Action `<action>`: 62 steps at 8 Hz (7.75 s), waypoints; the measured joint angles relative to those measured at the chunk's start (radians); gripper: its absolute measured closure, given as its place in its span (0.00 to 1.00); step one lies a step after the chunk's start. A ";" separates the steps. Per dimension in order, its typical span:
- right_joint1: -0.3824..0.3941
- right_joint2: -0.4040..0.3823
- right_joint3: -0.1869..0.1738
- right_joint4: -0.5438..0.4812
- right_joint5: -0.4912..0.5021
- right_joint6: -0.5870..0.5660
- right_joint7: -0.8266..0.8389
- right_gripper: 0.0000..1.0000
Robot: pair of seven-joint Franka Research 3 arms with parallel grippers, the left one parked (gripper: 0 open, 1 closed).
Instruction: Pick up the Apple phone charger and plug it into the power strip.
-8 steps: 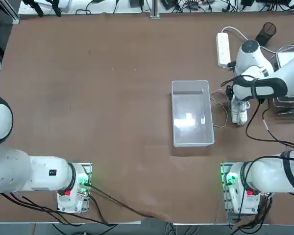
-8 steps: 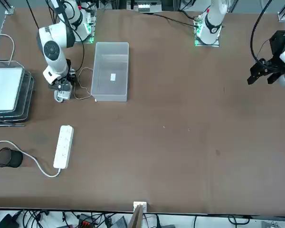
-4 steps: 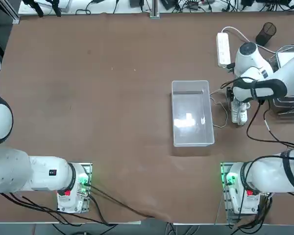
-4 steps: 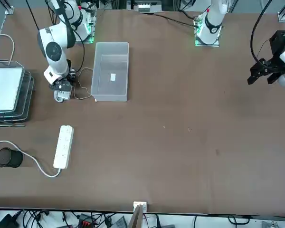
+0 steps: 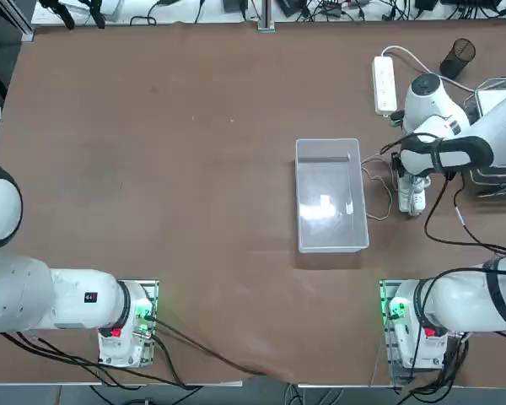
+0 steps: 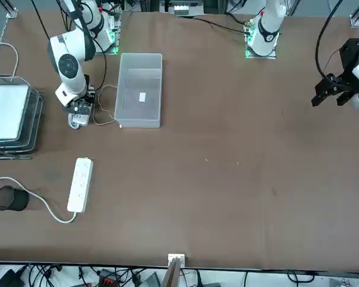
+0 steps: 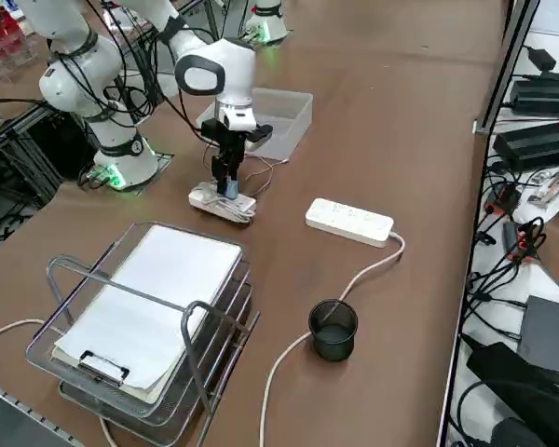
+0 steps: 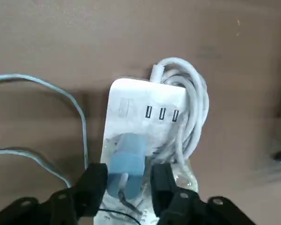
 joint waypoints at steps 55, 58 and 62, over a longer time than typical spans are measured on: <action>-0.073 0.480 0.002 0.789 0.486 -0.139 -0.275 0.63; -0.073 0.492 0.002 0.791 0.486 -0.137 -0.277 0.63; -0.073 0.499 0.003 0.801 0.486 -0.136 -0.281 0.63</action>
